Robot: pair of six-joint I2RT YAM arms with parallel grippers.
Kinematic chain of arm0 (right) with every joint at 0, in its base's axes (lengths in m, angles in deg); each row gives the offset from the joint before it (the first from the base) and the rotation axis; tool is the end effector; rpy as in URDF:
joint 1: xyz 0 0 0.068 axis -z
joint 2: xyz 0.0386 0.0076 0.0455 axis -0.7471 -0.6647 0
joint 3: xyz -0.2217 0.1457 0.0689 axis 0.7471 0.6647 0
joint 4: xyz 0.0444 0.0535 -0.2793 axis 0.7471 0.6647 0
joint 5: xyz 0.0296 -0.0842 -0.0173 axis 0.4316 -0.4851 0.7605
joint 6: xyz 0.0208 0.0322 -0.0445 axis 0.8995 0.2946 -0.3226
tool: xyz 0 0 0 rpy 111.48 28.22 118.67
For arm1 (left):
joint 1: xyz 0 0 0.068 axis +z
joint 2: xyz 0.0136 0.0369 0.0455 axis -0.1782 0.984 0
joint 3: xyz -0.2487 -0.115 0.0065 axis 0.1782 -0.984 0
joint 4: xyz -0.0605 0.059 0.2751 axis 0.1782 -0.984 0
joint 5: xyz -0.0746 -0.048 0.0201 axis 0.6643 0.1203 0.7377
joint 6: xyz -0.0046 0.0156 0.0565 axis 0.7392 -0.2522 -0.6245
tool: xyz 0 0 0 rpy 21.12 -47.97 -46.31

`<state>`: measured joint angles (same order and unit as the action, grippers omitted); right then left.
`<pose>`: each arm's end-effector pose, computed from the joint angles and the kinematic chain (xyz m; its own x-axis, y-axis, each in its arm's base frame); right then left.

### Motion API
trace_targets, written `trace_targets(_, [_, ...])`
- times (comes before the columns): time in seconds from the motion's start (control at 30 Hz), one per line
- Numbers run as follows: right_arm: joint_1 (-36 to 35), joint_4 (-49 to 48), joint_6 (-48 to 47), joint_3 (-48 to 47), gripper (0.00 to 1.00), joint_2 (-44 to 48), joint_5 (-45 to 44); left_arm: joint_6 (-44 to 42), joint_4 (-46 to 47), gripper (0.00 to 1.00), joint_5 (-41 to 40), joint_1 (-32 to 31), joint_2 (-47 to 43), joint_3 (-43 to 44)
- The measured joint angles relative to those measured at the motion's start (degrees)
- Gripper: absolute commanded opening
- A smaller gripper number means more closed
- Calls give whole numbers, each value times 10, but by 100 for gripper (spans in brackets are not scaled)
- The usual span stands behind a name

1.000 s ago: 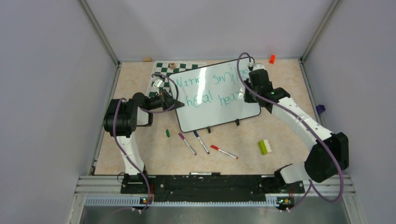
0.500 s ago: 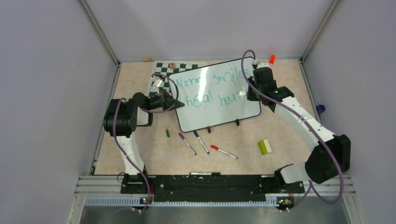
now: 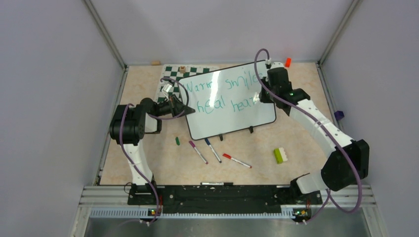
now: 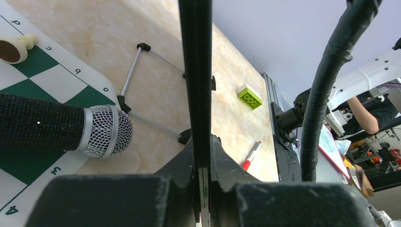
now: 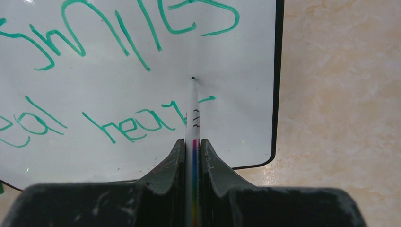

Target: Write a sentence on the whiteboard

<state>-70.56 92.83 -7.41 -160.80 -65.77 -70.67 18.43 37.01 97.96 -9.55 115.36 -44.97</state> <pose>0.3248 0.1244 0.3177 -0.6176 0.0420 -0.7853 -0.0716 0.9914 0.1093 0.3607 -0.0369 0.1286 -0.6334 -0.2126 -0.7441 0.7315 0.1493 -0.6653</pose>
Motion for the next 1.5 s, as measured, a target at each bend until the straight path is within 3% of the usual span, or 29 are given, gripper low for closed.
trace_targets(0.57, [0,2,2,90,0,38,4,0,0,0,0,0,0,0])
trace_targets(1.5, [22,8,5,57,0,47,-29,0,0,0,0,0,0,0])
